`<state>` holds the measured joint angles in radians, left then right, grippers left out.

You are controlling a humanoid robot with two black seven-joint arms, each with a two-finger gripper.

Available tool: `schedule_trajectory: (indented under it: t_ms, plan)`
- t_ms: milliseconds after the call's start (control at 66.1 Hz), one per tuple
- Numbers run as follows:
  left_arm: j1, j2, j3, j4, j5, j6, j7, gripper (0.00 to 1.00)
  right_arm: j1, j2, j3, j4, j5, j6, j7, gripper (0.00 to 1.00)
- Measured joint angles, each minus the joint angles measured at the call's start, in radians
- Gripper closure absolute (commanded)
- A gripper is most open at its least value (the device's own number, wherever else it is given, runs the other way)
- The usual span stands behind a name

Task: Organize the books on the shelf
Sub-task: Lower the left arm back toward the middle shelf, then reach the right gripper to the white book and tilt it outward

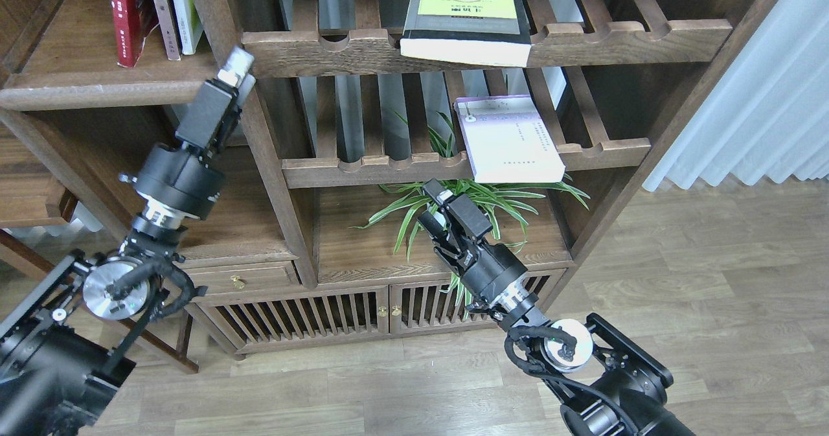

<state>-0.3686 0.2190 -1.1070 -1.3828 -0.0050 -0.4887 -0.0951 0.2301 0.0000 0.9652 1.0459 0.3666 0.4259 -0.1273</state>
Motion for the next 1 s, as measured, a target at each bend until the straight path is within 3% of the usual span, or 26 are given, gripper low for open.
schedule_trajectory:
  t_ms: [302, 529, 847, 998]
  plan:
    - [0.12, 0.002, 0.014, 0.005, 0.003, 0.0, 0.002, 0.01, 0.007, 0.0, 0.017, -0.019, 0.001, -0.01, 0.0, 0.01]
    - [0.178, 0.006, 0.015, 0.011, 0.003, 0.0, 0.002, 0.01, 0.044, 0.0, 0.103, -0.12, 0.004, -0.025, 0.002, 0.01]
    - [0.219, -0.009, 0.015, 0.044, 0.002, 0.0, 0.033, 0.0, 0.093, 0.0, 0.235, -0.152, 0.009, -0.205, 0.022, 0.01]
    - [0.224, -0.016, 0.017, 0.06, 0.001, 0.0, 0.034, 0.0, 0.135, 0.0, 0.26, -0.169, 0.009, -0.232, 0.036, 0.02]
